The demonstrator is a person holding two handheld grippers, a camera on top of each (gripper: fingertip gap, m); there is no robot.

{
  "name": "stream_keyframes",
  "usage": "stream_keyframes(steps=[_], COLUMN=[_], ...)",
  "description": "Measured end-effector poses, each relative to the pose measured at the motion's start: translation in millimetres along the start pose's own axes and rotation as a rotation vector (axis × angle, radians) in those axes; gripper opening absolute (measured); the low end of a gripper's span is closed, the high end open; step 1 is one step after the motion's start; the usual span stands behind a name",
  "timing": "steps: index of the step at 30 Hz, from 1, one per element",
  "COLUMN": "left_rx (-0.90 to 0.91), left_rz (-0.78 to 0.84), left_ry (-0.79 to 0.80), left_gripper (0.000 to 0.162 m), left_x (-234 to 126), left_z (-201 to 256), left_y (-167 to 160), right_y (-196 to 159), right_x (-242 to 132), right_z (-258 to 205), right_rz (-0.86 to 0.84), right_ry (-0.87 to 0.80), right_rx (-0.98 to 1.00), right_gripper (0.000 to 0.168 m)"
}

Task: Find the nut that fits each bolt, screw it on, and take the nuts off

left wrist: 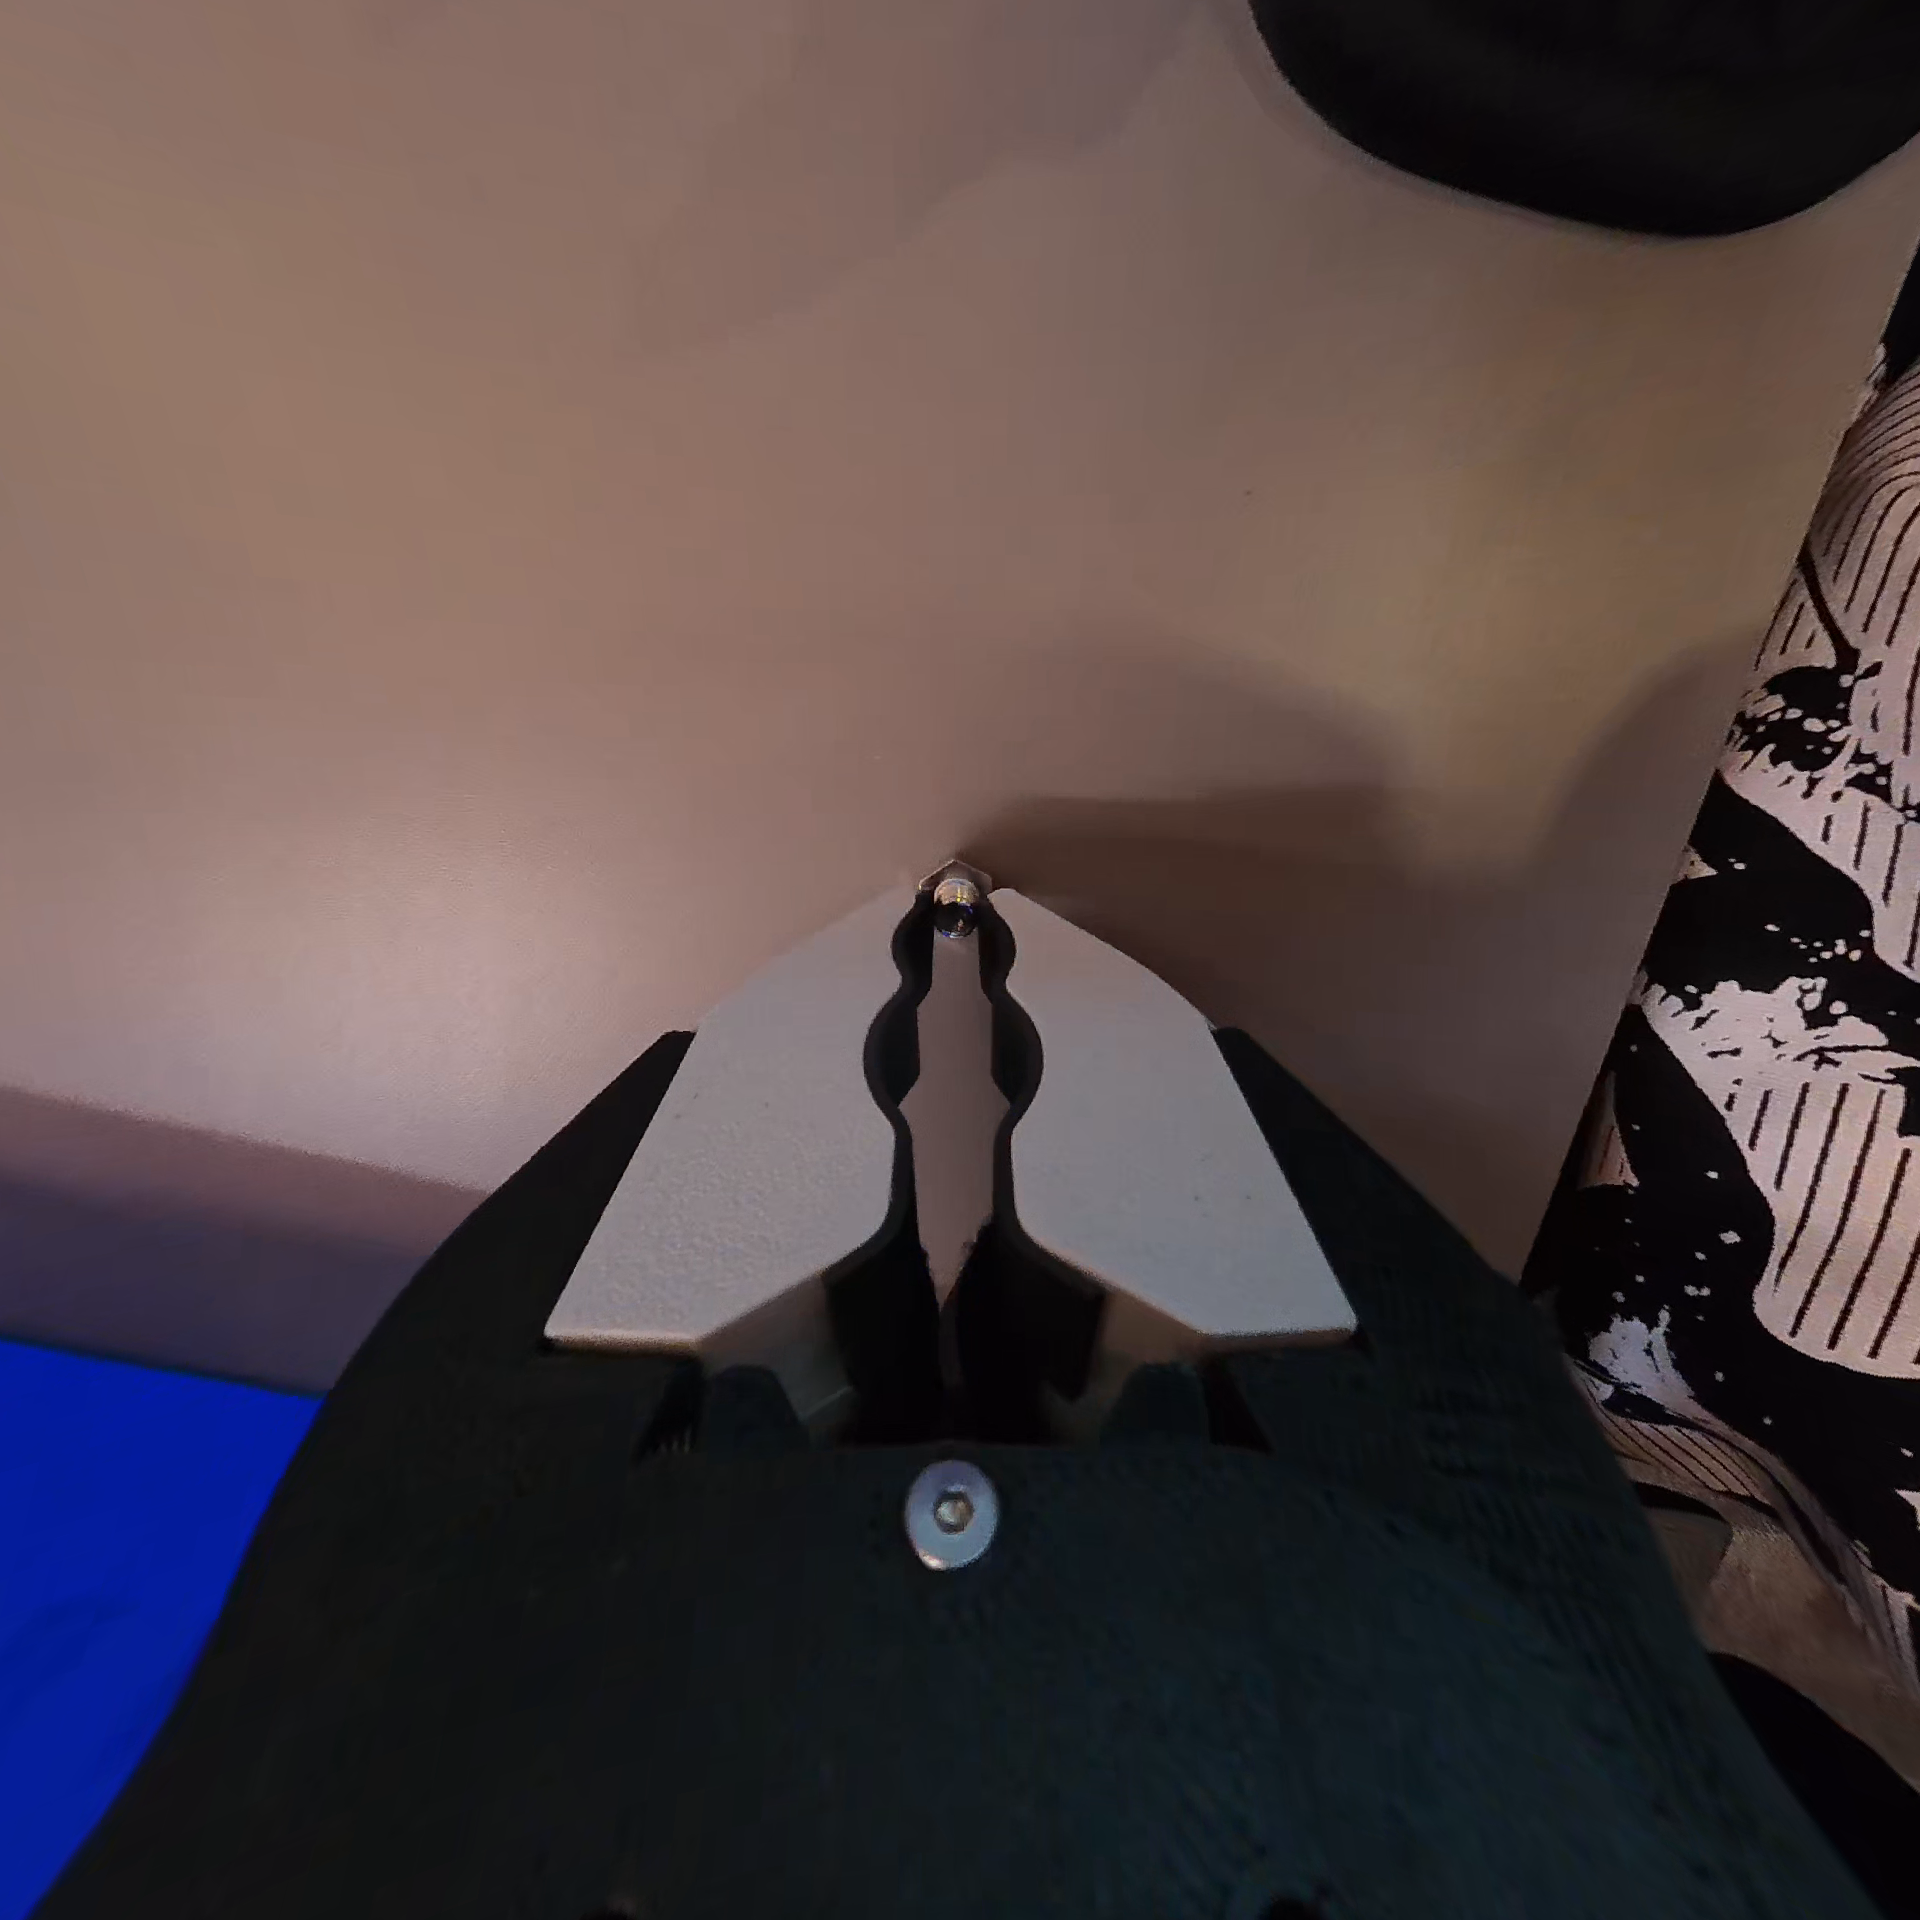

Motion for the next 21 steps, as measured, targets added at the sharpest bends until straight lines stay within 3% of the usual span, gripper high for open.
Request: stream_keyframes(steps=[7, 12, 17, 21], left_rx=[-0.016, -0.088, -0.298, -0.434], left_rz=[0.024, 0.174, 0.205, 0.101], left_ry=[-0.018, 0.092, 0.319, 0.264], left_gripper=[0.021, 0.027, 0.036, 0.044], left_x=[-3, -69, -145, -145], left_z=[3, -22, -89, -124], left_y=[2, -1, -59, -116], right_y=[0, 1, 1, 1], right_x=[0, -1, -1, -1], right_z=[0, 1, 0, 0], right_rz=[0.002, 0.007, 0.007, 0.005], right_ry=[-0.001, -0.002, -0.002, -0.001], right_rx=[0.002, 0.005, -0.003, -0.006], right_gripper=[0.047, 0.047, 0.047, 0.047])
Point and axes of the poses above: each gripper's, where its closed fingertips meet, x out along the fingers, y out of its top, z = x × y across the jaws, the point moved 1 cm from there along -x, back along the fingers, and after that the axes turned 6 degrees about z, right-handed, at the moved point
